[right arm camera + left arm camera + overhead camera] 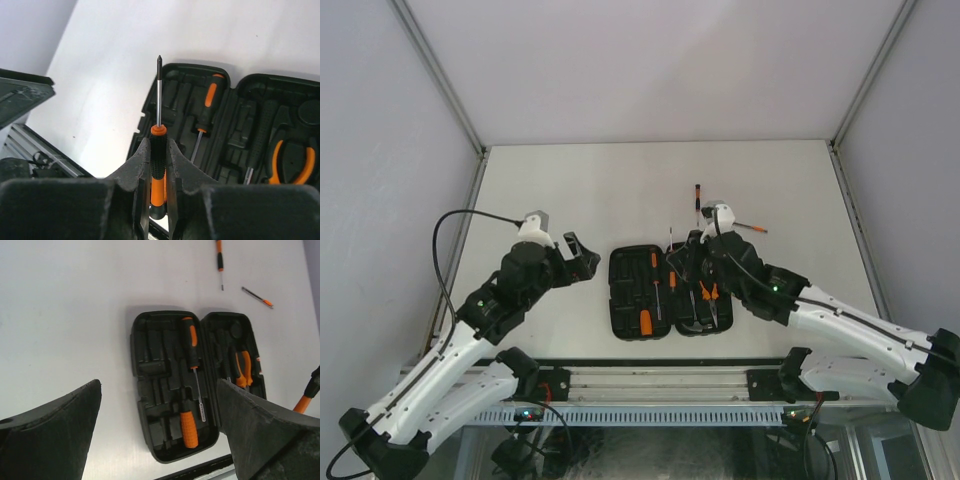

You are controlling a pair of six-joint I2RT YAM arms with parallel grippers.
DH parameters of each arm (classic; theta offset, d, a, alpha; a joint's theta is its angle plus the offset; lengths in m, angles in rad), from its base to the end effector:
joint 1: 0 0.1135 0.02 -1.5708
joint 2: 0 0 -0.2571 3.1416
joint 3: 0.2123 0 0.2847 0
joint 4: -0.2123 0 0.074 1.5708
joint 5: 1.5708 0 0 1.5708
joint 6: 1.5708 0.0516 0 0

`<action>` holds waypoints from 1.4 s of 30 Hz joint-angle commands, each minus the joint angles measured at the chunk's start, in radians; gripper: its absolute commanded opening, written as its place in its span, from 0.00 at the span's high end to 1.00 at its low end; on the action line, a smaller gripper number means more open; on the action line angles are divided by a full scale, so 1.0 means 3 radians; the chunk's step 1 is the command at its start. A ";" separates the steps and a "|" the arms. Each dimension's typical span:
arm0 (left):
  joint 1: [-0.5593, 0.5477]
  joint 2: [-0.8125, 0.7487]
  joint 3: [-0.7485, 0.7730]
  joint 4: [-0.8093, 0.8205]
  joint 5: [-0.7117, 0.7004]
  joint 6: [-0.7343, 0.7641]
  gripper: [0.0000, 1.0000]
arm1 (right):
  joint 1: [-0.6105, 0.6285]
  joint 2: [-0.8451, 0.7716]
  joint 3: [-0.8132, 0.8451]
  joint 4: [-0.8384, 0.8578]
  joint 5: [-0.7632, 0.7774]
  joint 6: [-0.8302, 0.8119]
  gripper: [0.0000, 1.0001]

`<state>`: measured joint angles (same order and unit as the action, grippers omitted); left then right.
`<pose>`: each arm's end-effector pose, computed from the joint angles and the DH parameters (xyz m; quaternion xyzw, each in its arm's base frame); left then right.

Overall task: Sort the tools into containers
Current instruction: Pick up the screwdriver from the center of the board.

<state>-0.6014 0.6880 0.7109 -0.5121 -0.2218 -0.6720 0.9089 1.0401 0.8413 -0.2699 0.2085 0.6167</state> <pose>0.1779 -0.1083 0.2847 -0.0870 0.8495 -0.2279 0.4678 0.1840 0.2187 0.2828 -0.0694 0.8463 0.2957 0.4377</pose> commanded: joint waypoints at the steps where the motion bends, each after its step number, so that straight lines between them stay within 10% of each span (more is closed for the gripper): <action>1: -0.0138 -0.0013 -0.0071 0.0394 0.0111 -0.0035 0.00 | 0.0191 -0.0220 -0.0168 0.0663 0.0436 0.0255 1.00; 23: -0.1101 0.0440 0.0041 0.1390 0.0685 0.0166 0.14 | 0.0123 -0.0207 -0.0472 0.1490 -0.0032 0.1440 1.00; 42: -0.1111 0.0541 0.0138 0.1411 0.0809 0.0133 1.00 | 0.0084 -0.0238 -0.0471 0.1520 -0.0280 0.1448 1.00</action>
<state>-0.9398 0.8509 0.7036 -0.0986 0.0399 -0.6361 0.9363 0.9794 0.6983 0.1295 0.1551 1.0401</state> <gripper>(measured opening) 0.083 0.111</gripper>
